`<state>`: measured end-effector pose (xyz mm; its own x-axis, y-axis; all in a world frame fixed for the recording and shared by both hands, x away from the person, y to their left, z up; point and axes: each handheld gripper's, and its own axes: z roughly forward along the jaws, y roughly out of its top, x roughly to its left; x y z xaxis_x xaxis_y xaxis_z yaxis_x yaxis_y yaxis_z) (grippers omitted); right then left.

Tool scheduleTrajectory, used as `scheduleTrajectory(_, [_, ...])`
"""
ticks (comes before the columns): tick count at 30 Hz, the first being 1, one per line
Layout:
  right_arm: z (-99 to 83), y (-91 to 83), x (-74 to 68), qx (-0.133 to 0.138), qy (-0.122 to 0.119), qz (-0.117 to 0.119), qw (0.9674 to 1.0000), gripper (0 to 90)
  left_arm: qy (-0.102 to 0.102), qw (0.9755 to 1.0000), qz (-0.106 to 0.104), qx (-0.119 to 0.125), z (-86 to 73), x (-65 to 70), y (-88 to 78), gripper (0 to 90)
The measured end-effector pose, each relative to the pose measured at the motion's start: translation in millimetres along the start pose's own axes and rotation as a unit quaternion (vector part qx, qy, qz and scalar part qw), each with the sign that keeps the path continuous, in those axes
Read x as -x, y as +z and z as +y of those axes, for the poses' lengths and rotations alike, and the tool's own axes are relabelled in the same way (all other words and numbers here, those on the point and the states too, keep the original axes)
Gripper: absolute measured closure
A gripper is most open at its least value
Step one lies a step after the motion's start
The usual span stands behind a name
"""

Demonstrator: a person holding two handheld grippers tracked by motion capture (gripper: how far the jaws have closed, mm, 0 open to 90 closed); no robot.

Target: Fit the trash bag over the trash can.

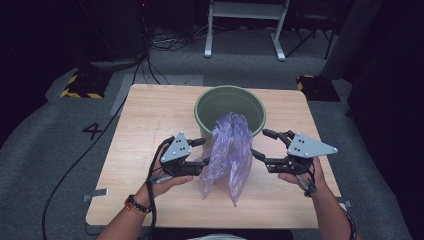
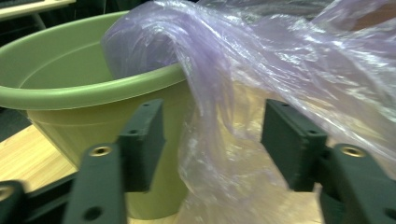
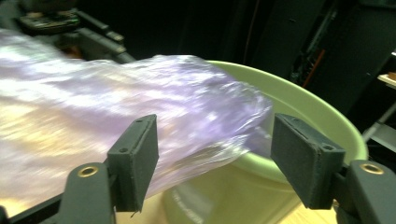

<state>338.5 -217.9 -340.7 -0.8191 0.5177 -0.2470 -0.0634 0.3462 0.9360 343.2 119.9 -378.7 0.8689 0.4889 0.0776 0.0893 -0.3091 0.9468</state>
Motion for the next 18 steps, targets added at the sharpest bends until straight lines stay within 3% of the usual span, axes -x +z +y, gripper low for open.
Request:
scheduleTrajectory(4, [-4.7, 1.5, -11.6, -0.010, -0.029, 0.013, 0.9994, 28.7, 0.010, 0.9997, -0.014, -0.017, -1.1, 2.4, 3.0, 28.7])
scheduleTrajectory(6, [-6.2, 3.3, -12.5, -0.012, -0.030, 0.016, 0.9994, 28.6, 0.025, 0.9993, -0.012, -0.027, -1.6, 5.6, 4.7, 27.3])
scheduleTrajectory(8, [-9.8, 8.0, -15.2, -0.011, -0.033, 0.019, 0.9992, 30.5, 0.029, 0.9986, -0.027, -0.035, -3.1, 6.8, 3.6, 24.8])
scheduleTrajectory(9, [-10.9, 9.6, -16.3, -0.012, -0.033, 0.020, 0.9992, 36.4, 0.029, 0.9983, -0.034, -0.038, -5.0, 6.7, 2.0, 23.8])
scheduleTrajectory(11, [-12.8, 13.6, -18.6, -0.010, -0.041, 0.030, 0.9986, 57.9, 0.028, 0.9978, -0.034, -0.049, -10.5, 5.4, -2.6, 22.8])
scheduleTrajectory(14, [-14.7, 22.4, -16.9, -0.023, -0.041, 0.032, 0.9984, 77.3, 0.029, 0.9975, -0.032, -0.055, -16.4, 5.9, -9.4, 21.3])
scheduleTrajectory(18, [-17.2, 25.3, -13.8, -0.015, -0.030, 0.039, 0.9987, 88.7, 0.049, 0.9958, -0.036, -0.069, -19.5, 12.9, -17.7, 19.9])
